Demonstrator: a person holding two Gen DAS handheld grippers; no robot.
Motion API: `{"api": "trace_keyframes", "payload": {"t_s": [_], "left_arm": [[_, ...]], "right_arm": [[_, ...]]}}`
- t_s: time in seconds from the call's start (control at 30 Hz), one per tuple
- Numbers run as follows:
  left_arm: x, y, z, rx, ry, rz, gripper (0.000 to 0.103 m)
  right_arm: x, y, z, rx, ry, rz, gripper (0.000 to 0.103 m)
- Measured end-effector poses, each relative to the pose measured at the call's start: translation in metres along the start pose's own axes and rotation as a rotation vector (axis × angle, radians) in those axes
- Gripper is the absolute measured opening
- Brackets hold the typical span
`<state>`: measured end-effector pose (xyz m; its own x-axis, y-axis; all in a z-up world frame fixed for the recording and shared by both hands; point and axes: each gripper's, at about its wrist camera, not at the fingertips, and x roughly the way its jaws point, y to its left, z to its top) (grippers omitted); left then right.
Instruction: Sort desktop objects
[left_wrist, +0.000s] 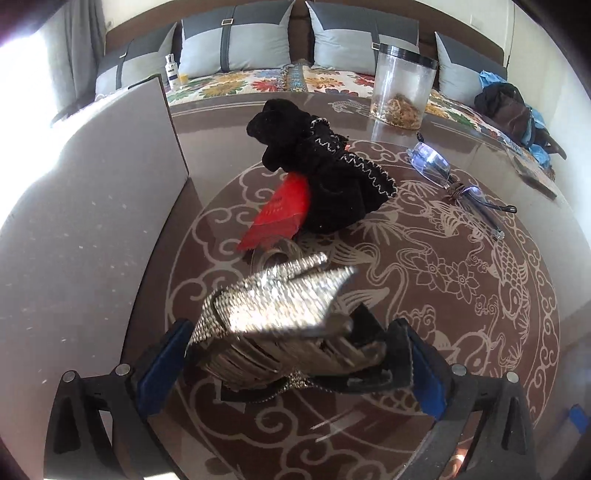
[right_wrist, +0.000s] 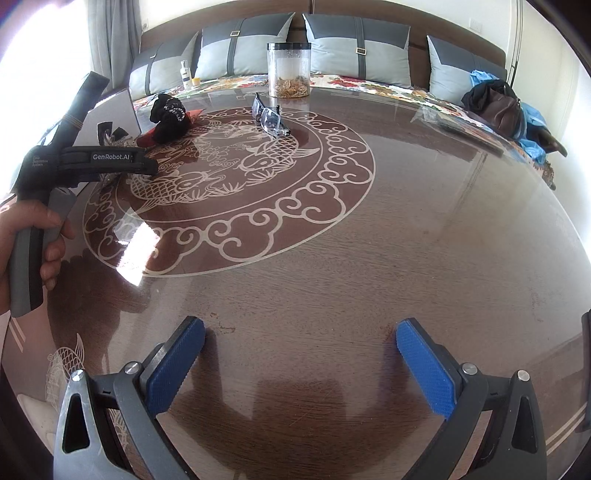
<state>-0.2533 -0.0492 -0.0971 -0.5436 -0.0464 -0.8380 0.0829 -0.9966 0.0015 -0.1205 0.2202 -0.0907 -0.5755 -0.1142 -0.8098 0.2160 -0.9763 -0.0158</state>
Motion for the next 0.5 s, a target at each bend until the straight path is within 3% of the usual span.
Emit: {"api": "trace_keyframes", "payload": {"t_s": [0.2, 0.23, 0.27, 0.37, 0.5], "left_arm": [[-0.005, -0.005, -0.006, 0.033, -0.004, -0.029, 0.103], [-0.007, -0.007, -0.008, 0.046, -0.015, -0.036, 0.099], [-0.011, -0.01, -0.009, 0.059, -0.039, -0.044, 0.086], [-0.018, -0.019, -0.012, 0.108, -0.079, -0.036, 0.079], [-0.026, -0.03, -0.024, 0.154, -0.087, -0.037, 0.079]], "right_arm": [[0.0, 0.0, 0.0, 0.0, 0.0, 0.0, 0.103], [0.0, 0.0, 0.0, 0.0, 0.0, 0.0, 0.103], [0.0, 0.0, 0.0, 0.0, 0.0, 0.0, 0.103], [0.0, 0.0, 0.0, 0.0, 0.0, 0.0, 0.103], [0.0, 0.0, 0.0, 0.0, 0.0, 0.0, 0.103]]}}
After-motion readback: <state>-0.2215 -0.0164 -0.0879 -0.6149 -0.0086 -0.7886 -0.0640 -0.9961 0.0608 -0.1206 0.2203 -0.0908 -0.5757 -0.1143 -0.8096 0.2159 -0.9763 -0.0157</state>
